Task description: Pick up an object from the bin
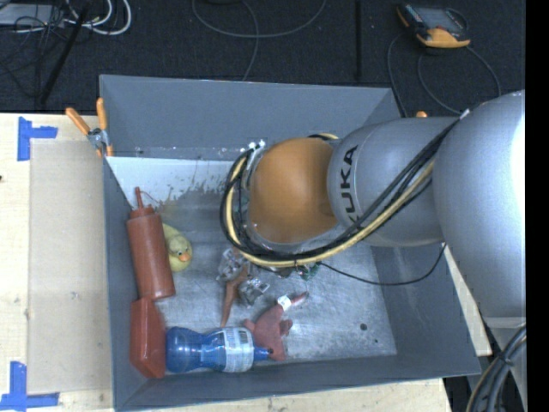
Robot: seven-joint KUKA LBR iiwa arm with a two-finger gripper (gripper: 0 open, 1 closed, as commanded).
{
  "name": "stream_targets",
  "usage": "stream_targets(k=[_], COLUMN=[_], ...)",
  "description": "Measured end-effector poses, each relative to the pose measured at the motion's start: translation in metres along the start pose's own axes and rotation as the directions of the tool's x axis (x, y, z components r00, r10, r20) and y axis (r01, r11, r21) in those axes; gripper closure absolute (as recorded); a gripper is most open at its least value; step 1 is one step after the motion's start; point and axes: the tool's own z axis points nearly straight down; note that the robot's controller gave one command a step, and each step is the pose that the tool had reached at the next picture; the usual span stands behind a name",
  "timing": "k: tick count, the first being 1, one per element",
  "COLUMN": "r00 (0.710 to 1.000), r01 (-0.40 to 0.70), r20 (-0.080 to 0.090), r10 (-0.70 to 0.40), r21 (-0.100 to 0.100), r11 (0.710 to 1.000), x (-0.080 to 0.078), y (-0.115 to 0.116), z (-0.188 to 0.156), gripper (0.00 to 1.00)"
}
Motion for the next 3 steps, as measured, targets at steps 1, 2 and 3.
stream_targets(k=[1, 2, 3], r00=[1.0, 1.0, 1.0], r01=[-0.018, -0.026, -0.013], r20=[-0.012, -0.013, -0.012], r10=[0.018, 0.026, 0.013], r21=[-0.01, -0.009, -0.012], r11=[1.0, 1.0, 1.0], x=[-0.002, -0.001, -0.003], y=[-0.021, 0.001, -0.014], z=[-0.033, -0.068, -0.12], gripper=[1.0, 1.0, 1.0])
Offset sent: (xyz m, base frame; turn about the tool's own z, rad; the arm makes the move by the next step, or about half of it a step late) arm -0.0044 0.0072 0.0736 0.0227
